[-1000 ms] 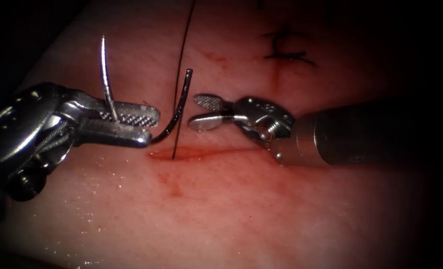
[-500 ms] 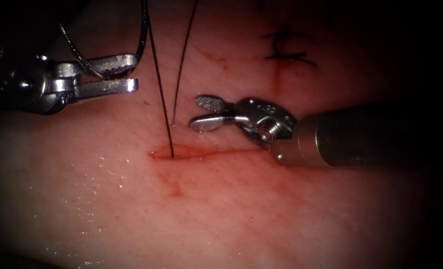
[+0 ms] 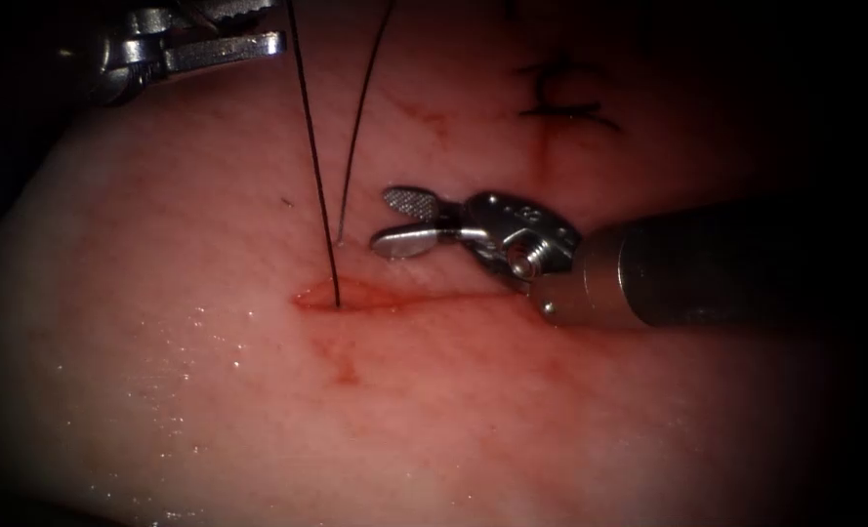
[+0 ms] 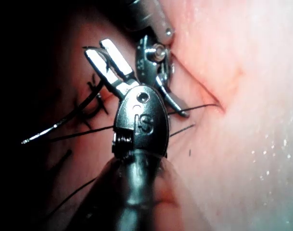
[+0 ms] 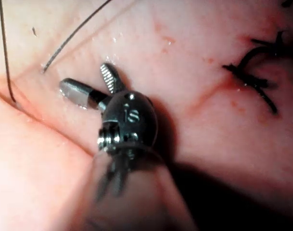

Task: Wound Closure
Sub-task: Pull needle through wound with left jaws

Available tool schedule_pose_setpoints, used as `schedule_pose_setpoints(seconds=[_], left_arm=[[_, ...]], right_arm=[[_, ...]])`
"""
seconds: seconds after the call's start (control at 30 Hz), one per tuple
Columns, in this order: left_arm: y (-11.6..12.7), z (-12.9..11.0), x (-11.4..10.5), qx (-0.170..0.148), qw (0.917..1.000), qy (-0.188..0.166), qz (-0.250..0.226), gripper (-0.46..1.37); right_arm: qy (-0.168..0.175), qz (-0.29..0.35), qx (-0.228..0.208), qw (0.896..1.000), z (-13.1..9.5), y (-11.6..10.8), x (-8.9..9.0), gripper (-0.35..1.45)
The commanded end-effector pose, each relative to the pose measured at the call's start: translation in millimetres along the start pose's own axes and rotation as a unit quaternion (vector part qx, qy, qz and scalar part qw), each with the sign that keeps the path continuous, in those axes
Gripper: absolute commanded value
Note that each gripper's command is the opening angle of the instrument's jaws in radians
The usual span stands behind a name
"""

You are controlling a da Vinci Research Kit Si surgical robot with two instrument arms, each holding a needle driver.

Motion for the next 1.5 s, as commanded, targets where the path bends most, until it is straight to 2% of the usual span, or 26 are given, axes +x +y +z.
schedule_pose_setpoints(seconds=[0.03,0.27,0.5,0.97,1.23,1.5], left_arm=[[0.4,-0.1,-0.5,-0.001,1.0,0.0,0.005,-0.35],[2.4,-1.4,-3.7,-0.006,0.9999,-0.003,-0.009,-0.35],[4.5,-2.9,-6.6,-0.012,0.9997,-0.007,-0.019,-0.35],[8.9,-4.6,-9.3,-0.029,0.9993,-0.014,-0.021,-0.35],[10.5,-5.3,-10.5,-0.041,0.9989,-0.022,-0.013,-0.35],[11.0,-5.8,-10.8,-0.044,0.9987,-0.023,-0.012,-0.35]], right_arm=[[0.0,0.0,0.0,1.0,0.0,0.0,0.1,0.67],[0.0,-0.013,0.0,1.0,-0.1,-0.3,0.3,0.72],[0.001,-0.036,0.0,0.999,-0.5,-0.5,1.6,0.76],[0.002,-0.056,-0.001,0.998,-2.1,-3.0,4.2,0.74],[0.002,-0.048,0.003,0.999,-2.8,-5.1,5.3,0.74],[0.003,-0.052,0.003,0.999,-3.0,-5.9,6.0,0.73]])
